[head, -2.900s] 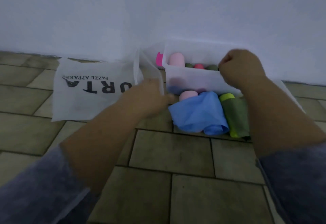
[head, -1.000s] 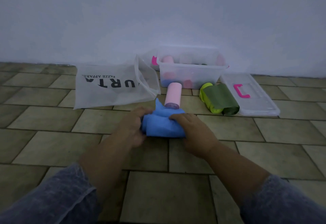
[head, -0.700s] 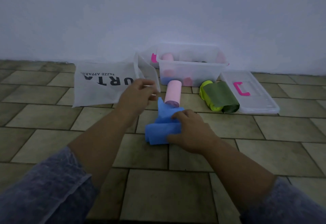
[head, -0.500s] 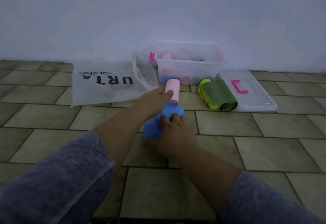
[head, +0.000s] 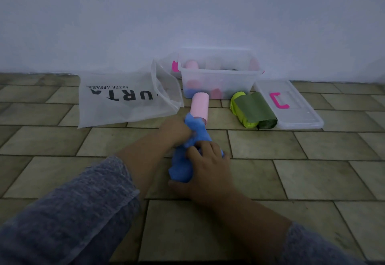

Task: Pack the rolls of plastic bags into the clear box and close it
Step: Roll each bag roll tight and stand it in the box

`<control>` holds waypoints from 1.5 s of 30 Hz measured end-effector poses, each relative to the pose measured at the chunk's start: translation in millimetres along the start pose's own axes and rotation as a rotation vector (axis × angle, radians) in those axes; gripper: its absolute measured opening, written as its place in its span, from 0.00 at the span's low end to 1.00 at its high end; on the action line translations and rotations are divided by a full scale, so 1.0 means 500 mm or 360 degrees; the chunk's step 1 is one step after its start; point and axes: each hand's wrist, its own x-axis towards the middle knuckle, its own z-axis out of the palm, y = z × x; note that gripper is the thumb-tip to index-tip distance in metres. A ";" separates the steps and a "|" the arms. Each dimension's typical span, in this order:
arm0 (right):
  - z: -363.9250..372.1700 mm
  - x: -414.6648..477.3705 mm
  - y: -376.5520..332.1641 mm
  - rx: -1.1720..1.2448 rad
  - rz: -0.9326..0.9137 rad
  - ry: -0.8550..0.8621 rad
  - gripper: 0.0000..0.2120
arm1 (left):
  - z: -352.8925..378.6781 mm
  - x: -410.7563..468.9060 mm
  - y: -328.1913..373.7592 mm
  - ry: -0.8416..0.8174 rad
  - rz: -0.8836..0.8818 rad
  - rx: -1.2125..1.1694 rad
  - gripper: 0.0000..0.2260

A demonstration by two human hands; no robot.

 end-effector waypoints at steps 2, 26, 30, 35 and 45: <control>-0.006 0.008 0.001 -0.0015 -0.0017 0.0087 0.31 | -0.044 0.013 -0.001 0.0215 0.0046 -0.0200 0.12; 0.030 0.039 0.002 -0.0023 0.0121 0.0024 0.41 | 0.007 -0.047 0.014 -0.0389 -0.0154 -0.0852 0.26; 0.013 0.023 0.011 -0.0121 0.0179 0.0181 0.36 | 0.011 -0.046 0.013 -0.0383 -0.0125 -0.0899 0.33; 0.007 0.011 0.015 -0.0161 0.0160 0.0079 0.36 | 0.018 -0.048 0.015 -0.0380 -0.0117 -0.0868 0.31; -0.012 0.009 0.033 -0.0109 0.0092 -0.0194 0.36 | 0.027 -0.069 0.013 -0.0438 -0.0057 -0.0631 0.32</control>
